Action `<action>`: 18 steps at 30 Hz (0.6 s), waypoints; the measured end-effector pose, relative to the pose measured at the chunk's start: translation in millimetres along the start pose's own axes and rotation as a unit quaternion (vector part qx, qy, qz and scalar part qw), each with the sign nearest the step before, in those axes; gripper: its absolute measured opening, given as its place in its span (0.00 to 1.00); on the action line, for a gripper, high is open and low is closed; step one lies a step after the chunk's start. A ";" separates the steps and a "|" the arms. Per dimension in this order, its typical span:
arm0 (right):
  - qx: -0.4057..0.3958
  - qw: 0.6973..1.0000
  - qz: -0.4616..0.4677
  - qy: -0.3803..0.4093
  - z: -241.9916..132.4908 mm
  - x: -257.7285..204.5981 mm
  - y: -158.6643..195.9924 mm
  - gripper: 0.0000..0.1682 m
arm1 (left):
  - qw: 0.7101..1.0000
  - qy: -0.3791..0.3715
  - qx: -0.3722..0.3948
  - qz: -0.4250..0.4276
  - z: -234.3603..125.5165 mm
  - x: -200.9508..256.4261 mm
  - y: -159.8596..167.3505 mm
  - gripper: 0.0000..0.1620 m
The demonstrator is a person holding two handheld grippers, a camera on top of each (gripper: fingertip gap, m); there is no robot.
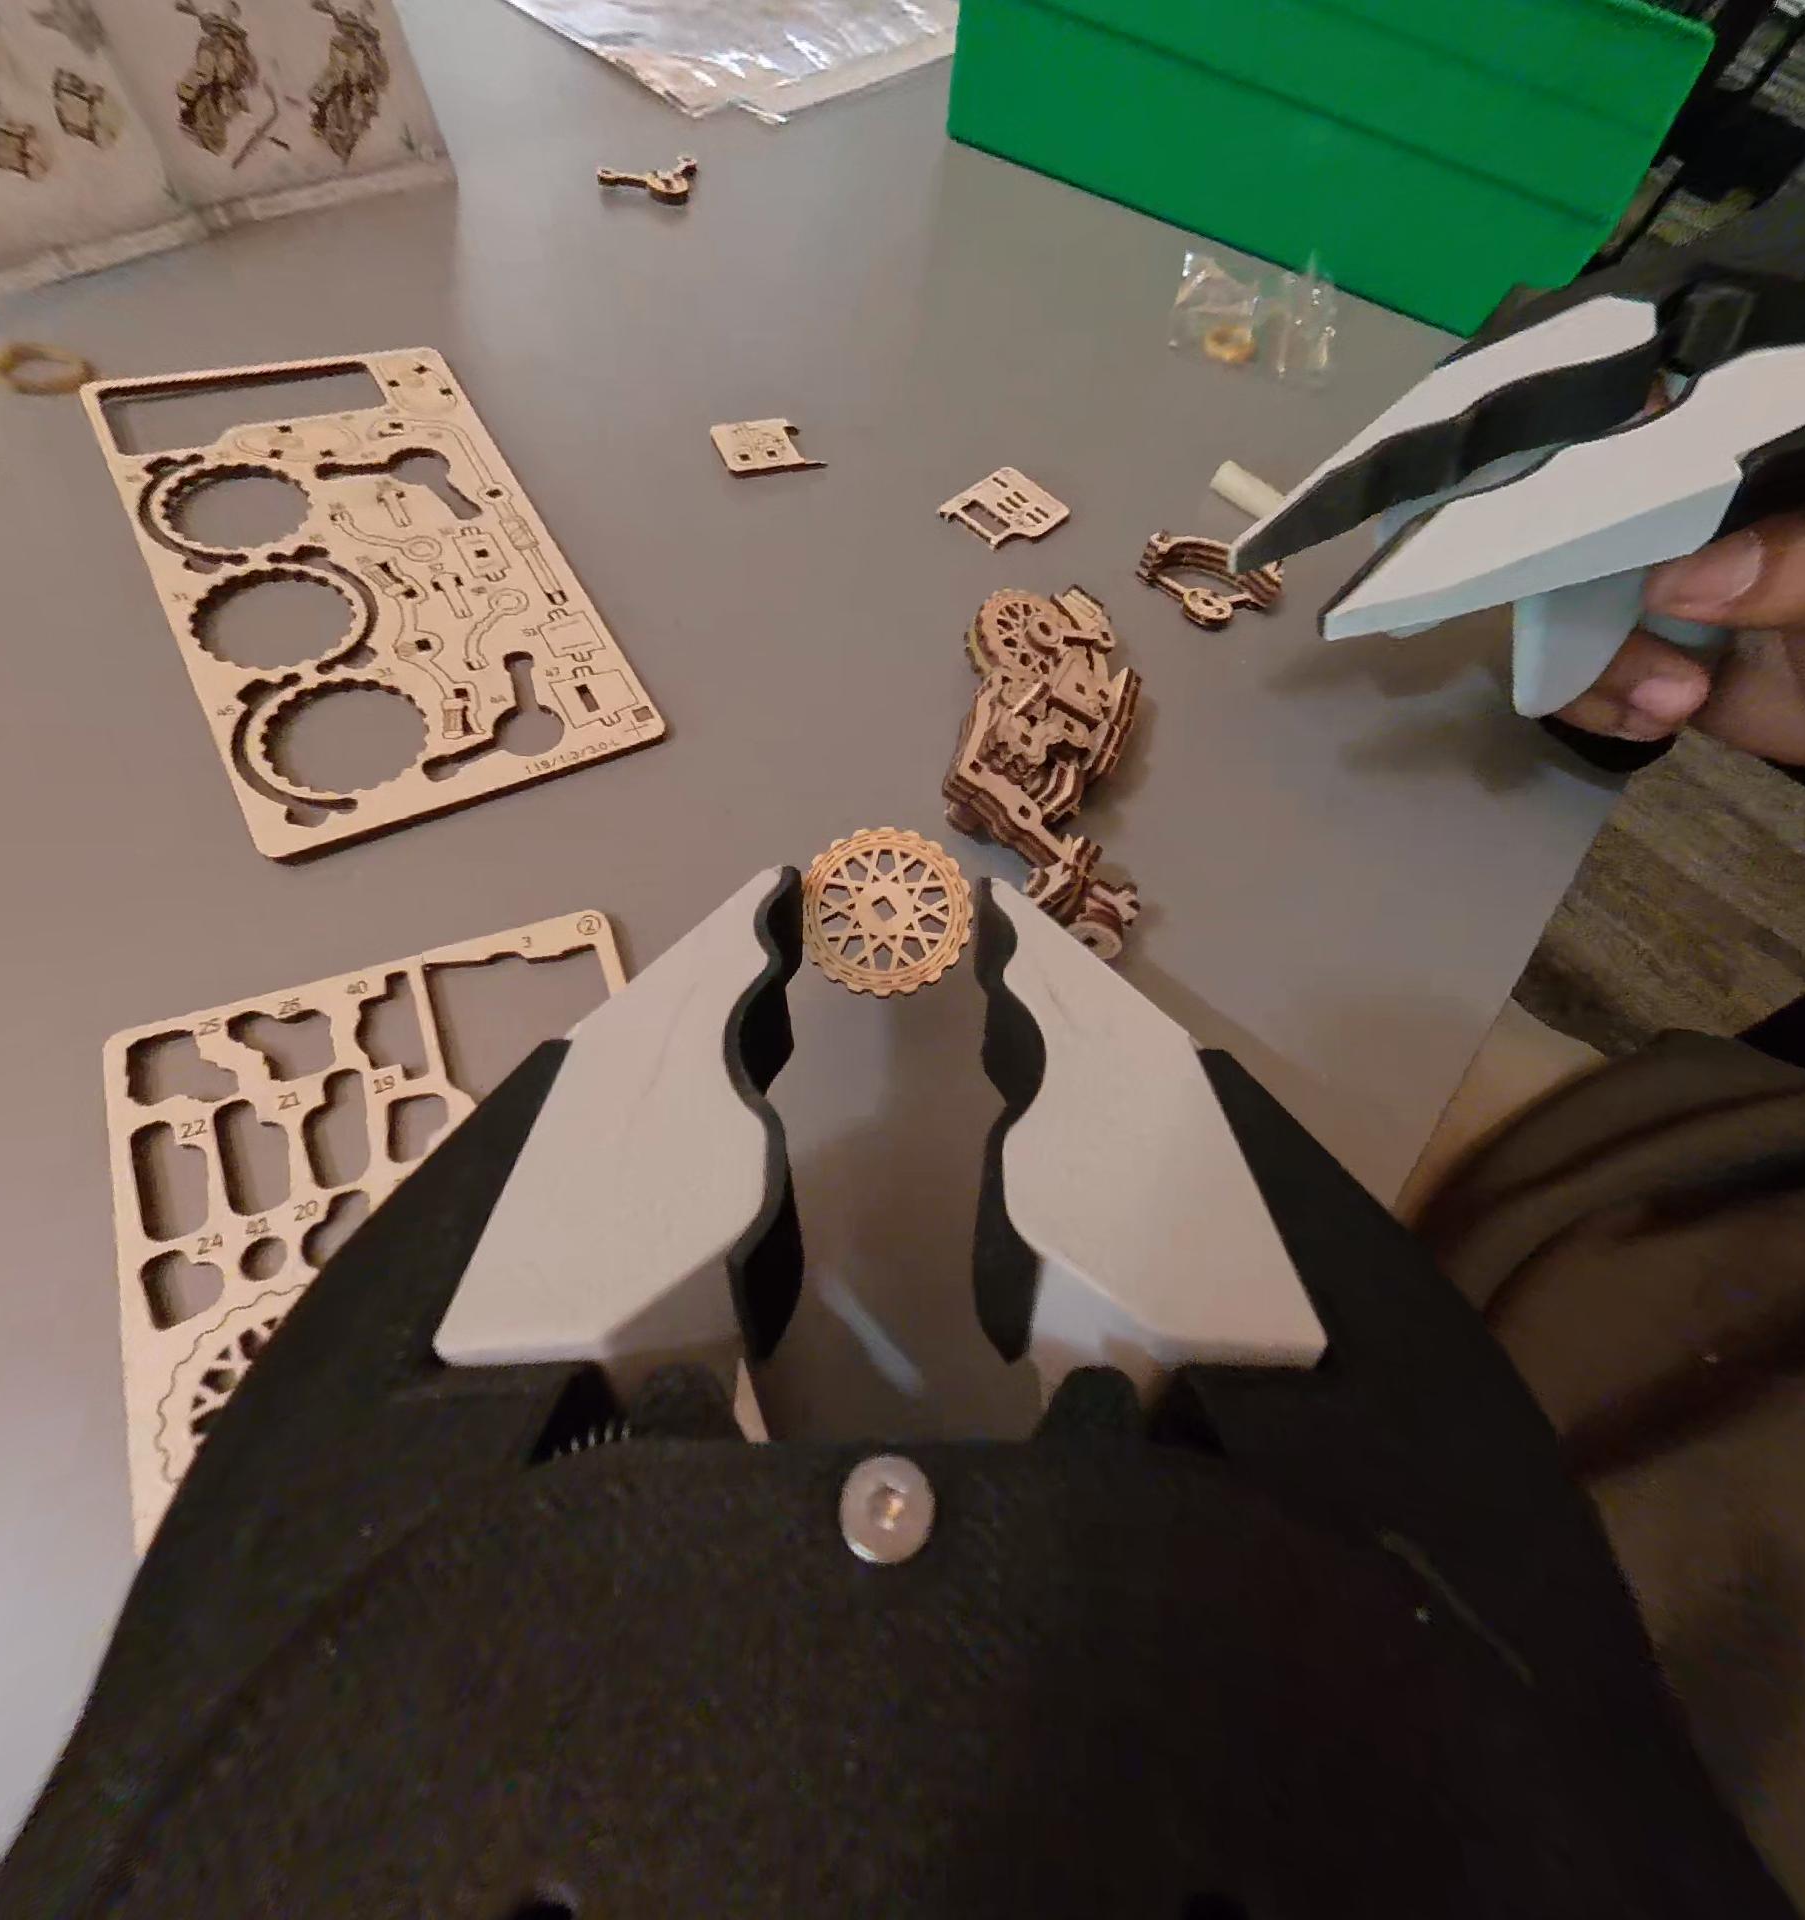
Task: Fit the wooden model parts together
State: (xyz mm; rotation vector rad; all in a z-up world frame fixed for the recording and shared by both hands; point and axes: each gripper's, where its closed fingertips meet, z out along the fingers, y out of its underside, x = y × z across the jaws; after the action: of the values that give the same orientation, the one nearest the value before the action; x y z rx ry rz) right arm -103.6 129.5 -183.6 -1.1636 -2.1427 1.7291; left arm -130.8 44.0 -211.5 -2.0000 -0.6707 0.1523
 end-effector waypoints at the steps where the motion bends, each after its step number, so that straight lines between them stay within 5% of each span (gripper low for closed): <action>1: -0.001 1.000 0.002 -0.002 0.9 -0.4 0.3 0.16 | 1.000 0.002 -0.006 0.005 1.5 2.1 2.2 0.19; 18: -0.009 1.000 -0.009 -0.010 4.0 -9.2 3.2 0.16 | 0.999 -0.014 -0.027 0.037 3.2 7.0 9.0 0.19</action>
State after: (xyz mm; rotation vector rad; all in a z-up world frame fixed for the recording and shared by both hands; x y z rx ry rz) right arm -97.9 120.6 -184.6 -1.1322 -2.1785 1.7250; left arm -122.6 46.8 -219.6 -2.0804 -0.6239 0.2091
